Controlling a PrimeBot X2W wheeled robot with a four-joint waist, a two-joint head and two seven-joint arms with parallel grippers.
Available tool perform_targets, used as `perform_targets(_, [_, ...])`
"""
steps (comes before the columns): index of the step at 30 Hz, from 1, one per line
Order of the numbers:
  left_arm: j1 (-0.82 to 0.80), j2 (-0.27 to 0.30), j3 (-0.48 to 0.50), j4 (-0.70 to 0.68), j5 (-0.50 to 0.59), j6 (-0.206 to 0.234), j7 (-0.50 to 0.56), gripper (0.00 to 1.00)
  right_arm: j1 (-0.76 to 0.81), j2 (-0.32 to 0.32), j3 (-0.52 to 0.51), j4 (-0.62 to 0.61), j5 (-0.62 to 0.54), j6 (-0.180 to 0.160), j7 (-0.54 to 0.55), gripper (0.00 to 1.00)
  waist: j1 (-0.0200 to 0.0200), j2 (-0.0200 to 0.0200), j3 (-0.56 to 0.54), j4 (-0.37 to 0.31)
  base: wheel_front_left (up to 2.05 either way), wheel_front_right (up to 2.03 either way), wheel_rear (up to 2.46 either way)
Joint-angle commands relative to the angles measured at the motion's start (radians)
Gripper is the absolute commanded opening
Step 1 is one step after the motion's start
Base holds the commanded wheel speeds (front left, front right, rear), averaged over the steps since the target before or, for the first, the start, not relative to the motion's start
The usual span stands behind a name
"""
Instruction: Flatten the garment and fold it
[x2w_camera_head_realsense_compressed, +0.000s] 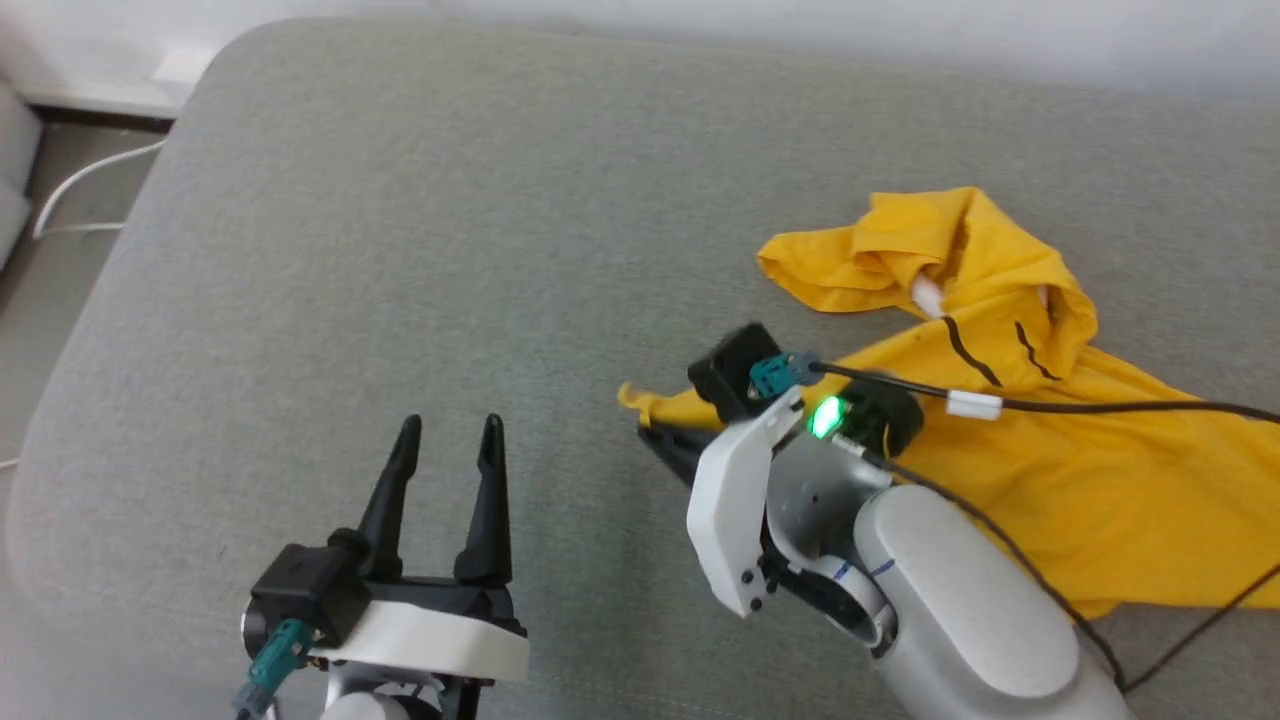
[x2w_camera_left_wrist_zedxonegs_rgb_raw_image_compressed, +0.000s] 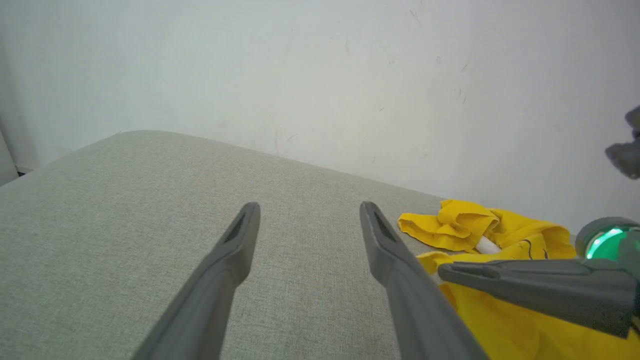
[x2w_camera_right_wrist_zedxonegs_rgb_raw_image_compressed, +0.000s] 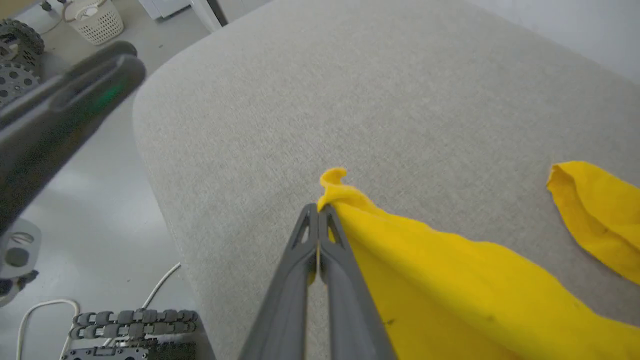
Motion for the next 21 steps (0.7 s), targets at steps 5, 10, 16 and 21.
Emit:
perform_targets(5, [-0.024, -0.002, -0.024, 0.015, -0.020, 0.010, -0.005, 1.00, -0.018, 0.001, 0.030, 0.184, 0.029, -0.002, -0.044, 0.00, 0.0000, 0.0000, 0.023, 0.067, 0.00, 0.00, 0.00])
perform_targets(10, [-0.033, -0.002, -0.045, 0.025, -0.031, 0.016, -0.005, 1.00, -0.050, 0.001, -0.003, 0.340, 0.013, -0.002, -0.145, 1.00, 0.0000, 0.0000, 0.018, 0.076, 0.00, 0.00, 0.00])
perform_targets(16, [-0.024, -0.002, -0.031, 0.020, -0.018, 0.020, -0.005, 1.00, -0.095, 0.001, 0.008, 0.337, 0.121, -0.002, -0.226, 1.00, 0.0000, 0.0000, -0.011, 0.033, 0.00, 0.00, 0.00])
perform_targets(21, [-0.010, -0.002, -0.017, 0.008, 0.002, 0.010, -0.005, 1.00, -0.114, 0.001, -0.075, 0.288, 0.121, -0.002, -0.265, 1.00, 0.0000, 0.0000, -0.035, -0.021, 0.00, 0.00, 0.00])
